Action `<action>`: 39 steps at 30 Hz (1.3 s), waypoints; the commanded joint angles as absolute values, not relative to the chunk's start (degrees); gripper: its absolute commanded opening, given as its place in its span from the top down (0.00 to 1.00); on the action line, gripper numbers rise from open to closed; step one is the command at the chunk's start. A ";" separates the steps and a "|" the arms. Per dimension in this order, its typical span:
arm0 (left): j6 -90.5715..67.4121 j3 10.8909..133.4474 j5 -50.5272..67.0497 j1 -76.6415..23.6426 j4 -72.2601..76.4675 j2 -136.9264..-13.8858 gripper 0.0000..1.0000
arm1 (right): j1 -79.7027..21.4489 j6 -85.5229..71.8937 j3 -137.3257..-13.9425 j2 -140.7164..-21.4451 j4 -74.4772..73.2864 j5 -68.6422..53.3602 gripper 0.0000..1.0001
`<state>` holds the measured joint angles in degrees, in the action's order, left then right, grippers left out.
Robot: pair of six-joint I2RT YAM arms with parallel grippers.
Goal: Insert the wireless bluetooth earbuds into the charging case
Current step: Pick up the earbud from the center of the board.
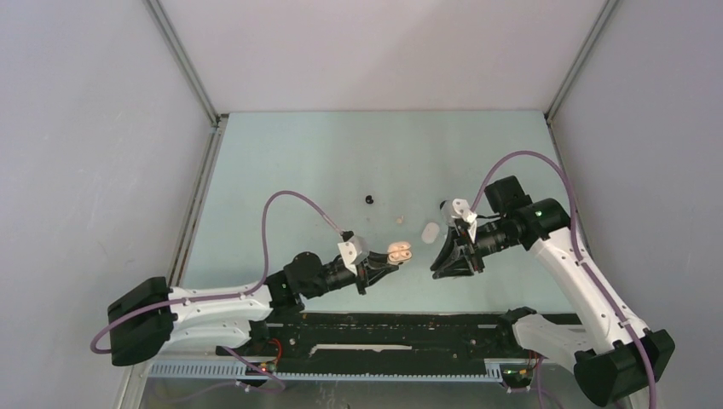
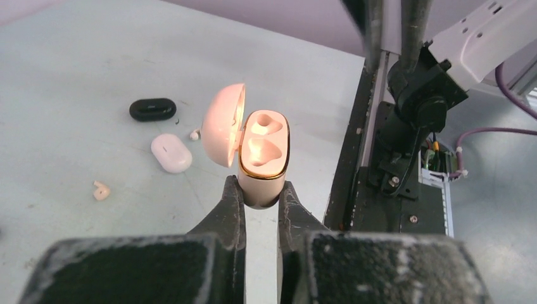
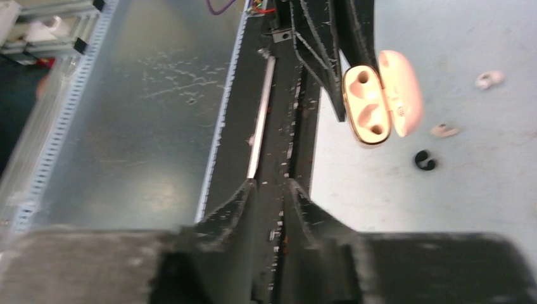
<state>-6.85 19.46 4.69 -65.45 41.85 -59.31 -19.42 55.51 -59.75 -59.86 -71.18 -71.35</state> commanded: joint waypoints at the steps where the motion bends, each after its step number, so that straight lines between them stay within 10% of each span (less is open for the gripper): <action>1: -5.36 17.83 3.45 -65.31 43.63 -58.06 1.00 | -22.69 54.73 -61.93 -61.16 -71.70 -68.80 0.99; 3: -5.09 17.22 4.30 -65.30 44.36 -57.76 1.00 | -23.60 53.06 -62.05 -61.80 -70.39 -68.32 1.00; 7: -4.47 16.47 5.20 -65.30 44.48 -57.03 1.00 | -24.35 50.64 -62.41 -62.02 -68.04 -67.49 0.51; 11: -3.58 16.02 5.48 -65.30 43.40 -55.70 1.00 | -24.44 49.45 -62.40 -61.61 -66.76 -66.44 0.35; 39: -12.88 7.18 -4.19 -65.56 28.86 -25.91 1.00 | -27.50 25.18 -61.37 -75.37 -32.18 -45.62 0.46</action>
<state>-9.63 7.66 -1.19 -65.45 31.07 -30.41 -24.99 29.58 -60.12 -69.84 -41.28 -50.22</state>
